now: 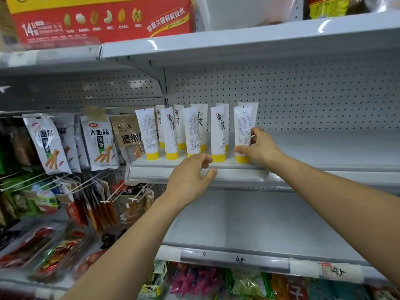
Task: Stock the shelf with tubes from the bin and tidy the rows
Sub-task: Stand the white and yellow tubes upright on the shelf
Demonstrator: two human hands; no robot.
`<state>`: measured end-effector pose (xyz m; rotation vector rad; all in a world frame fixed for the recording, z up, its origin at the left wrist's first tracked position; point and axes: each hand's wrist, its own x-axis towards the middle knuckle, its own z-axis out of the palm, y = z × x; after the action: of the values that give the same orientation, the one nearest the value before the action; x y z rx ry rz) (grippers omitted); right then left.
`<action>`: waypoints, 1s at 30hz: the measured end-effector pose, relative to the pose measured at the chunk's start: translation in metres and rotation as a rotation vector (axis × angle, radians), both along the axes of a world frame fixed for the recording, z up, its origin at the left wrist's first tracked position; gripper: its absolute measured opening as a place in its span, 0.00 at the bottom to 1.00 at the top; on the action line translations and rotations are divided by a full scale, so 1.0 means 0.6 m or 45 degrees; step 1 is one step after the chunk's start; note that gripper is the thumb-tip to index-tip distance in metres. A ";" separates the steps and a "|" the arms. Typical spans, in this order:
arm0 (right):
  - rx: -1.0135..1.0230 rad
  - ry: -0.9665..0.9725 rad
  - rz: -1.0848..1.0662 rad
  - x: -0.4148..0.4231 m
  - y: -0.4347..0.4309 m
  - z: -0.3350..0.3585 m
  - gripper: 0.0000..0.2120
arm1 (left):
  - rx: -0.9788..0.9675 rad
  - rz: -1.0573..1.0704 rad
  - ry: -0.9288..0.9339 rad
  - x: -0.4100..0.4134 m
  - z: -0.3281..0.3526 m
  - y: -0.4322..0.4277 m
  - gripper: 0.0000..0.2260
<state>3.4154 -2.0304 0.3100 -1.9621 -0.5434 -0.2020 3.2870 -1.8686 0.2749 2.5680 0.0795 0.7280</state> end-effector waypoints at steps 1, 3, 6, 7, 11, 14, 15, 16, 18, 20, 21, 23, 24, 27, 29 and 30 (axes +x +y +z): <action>-0.005 0.005 -0.005 0.001 0.000 0.000 0.25 | 0.003 0.004 -0.002 0.000 -0.001 0.002 0.13; -0.020 0.007 -0.014 0.003 0.002 -0.001 0.25 | 0.001 0.011 -0.002 0.000 -0.002 0.007 0.13; -0.038 0.005 -0.043 0.006 0.006 -0.003 0.25 | -0.008 0.009 0.002 0.002 -0.005 0.014 0.13; -0.052 0.002 -0.056 0.006 0.007 -0.004 0.25 | -0.004 0.006 0.005 0.003 -0.006 0.016 0.13; -0.192 0.033 -0.131 0.003 0.012 -0.009 0.23 | 0.002 -0.025 0.023 0.005 -0.007 0.019 0.14; -0.234 -0.009 -0.246 -0.020 0.011 -0.015 0.20 | 0.008 -0.057 0.003 -0.004 -0.008 0.026 0.16; -0.252 -0.125 -0.330 -0.034 0.010 -0.018 0.19 | 0.009 -0.066 -0.004 -0.010 -0.009 0.030 0.16; -0.281 -0.267 -0.408 -0.054 0.009 -0.024 0.18 | 0.006 -0.075 -0.009 -0.018 -0.013 0.035 0.16; -0.326 -0.523 -0.428 -0.100 0.017 -0.040 0.16 | -0.003 -0.094 -0.007 -0.035 -0.023 0.046 0.16; -0.376 -0.644 -0.314 -0.146 0.038 -0.063 0.14 | 0.003 -0.108 0.022 -0.053 -0.040 0.061 0.16; -0.415 -0.671 -0.255 -0.163 0.053 -0.080 0.13 | 0.016 -0.107 0.045 -0.063 -0.050 0.071 0.16; -0.511 -0.683 -0.167 -0.192 0.083 -0.114 0.12 | 0.042 -0.101 0.109 -0.083 -0.075 0.094 0.16; -0.556 -0.662 -0.133 -0.204 0.098 -0.131 0.12 | 0.043 -0.100 0.140 -0.093 -0.089 0.108 0.17; -0.677 -0.545 -0.034 -0.230 0.142 -0.186 0.12 | -0.004 -0.066 0.255 -0.130 -0.140 0.154 0.17; -0.761 -0.436 0.058 -0.245 0.172 -0.233 0.13 | -0.089 -0.023 0.359 -0.157 -0.191 0.190 0.16; -0.812 -0.375 0.111 -0.253 0.187 -0.260 0.13 | -0.146 0.003 0.420 -0.171 -0.221 0.208 0.15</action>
<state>3.2635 -1.9183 0.1538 -2.5348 -0.9739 -0.2898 3.1844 -1.7437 0.1420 2.5526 0.2223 0.2849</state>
